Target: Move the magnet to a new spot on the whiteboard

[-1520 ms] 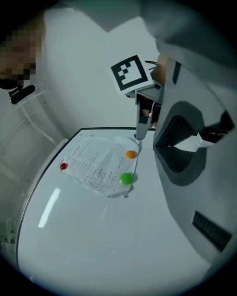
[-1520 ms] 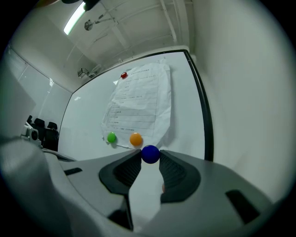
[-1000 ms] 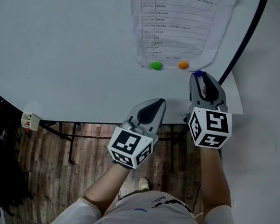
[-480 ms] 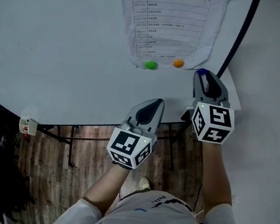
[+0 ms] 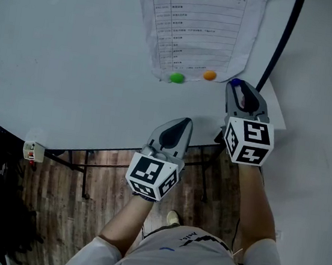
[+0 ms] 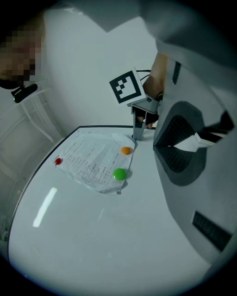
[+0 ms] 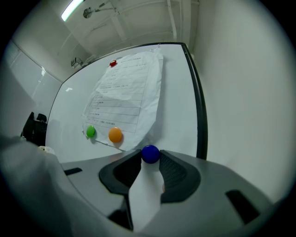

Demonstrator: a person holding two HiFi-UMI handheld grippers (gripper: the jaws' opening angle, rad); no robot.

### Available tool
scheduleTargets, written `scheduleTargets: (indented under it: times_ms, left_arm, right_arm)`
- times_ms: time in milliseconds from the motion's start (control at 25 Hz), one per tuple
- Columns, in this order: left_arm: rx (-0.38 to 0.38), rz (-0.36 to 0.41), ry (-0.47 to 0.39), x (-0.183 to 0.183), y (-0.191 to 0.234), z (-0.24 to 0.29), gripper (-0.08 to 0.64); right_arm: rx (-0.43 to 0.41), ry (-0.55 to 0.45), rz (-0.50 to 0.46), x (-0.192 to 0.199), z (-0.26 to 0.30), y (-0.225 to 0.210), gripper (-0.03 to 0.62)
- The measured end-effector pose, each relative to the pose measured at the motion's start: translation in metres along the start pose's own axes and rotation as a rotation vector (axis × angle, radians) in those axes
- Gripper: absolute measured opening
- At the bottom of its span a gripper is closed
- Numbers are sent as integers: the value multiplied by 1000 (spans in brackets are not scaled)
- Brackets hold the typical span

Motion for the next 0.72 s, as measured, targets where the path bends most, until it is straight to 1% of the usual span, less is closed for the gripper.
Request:
scheduleTargets:
  times_ms: [440,720]
  left_arm:
    - [-7,-3,2,2,3,0,11]
    - [-1,-2,4,2,-2,1,11]
  right_arm:
    - [4,-12,-3,1,4,1,130]
    - [-20,-17,8,1,1,2,130]
Point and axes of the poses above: the fingertips, and each gripper's own axes: z forward along the fingers, y to its left, x out of its underside, the point moved 2 cm from there along -z, backward along the fingers, and after that the axes turned 10 degrees about z, right-handed, at the moved point
